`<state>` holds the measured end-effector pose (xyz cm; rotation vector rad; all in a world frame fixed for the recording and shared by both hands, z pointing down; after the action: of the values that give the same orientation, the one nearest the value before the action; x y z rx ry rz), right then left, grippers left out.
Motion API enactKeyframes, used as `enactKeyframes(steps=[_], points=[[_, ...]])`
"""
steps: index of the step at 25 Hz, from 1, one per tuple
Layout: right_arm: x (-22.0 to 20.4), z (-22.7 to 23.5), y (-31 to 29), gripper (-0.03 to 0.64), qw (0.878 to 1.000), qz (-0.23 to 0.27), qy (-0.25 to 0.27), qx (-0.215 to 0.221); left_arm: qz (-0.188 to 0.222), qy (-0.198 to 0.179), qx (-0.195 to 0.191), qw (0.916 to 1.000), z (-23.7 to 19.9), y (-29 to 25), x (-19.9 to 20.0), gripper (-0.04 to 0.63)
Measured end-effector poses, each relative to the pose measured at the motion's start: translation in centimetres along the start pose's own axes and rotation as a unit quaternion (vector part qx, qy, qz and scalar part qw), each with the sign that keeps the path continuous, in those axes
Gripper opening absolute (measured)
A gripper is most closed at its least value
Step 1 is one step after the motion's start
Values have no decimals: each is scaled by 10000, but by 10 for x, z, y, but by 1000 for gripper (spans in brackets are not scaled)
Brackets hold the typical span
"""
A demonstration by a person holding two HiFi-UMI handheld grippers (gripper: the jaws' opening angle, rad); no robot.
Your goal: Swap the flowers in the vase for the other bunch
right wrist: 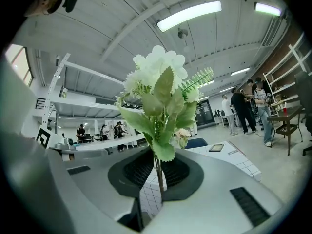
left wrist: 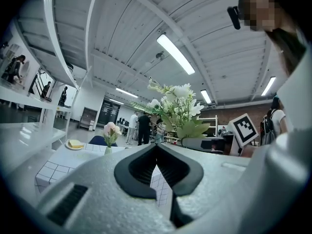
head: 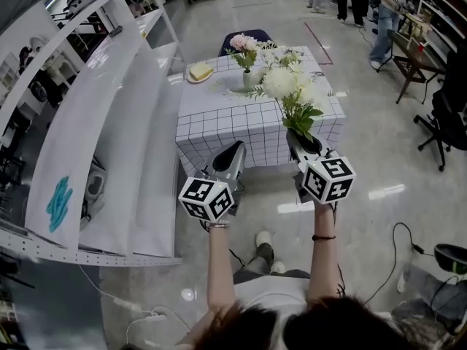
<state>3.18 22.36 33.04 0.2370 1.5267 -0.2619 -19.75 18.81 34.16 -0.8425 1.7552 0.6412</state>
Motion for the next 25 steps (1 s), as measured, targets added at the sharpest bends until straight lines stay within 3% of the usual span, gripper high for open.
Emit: enactKeyframes(steps=[21, 25], points=[[-14, 53, -116, 46, 9994, 58, -227, -241, -139, -99, -411, 9990, -99, -99, 26, 11], [-15, 61, -130, 46, 9992, 84, -269, -287, 12, -6, -711, 9975, -109, -112, 29, 11]])
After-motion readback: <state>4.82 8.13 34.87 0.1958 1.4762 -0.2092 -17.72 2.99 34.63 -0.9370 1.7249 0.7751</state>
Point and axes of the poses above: the fingertips, and each gripper's own axes: y backward along the fingers, z to its right, x out of its top, the point moved 9 cm from there along y, backward along the fingers, and after that the axes turned 9 degrees about y, right-handed, at the moved point
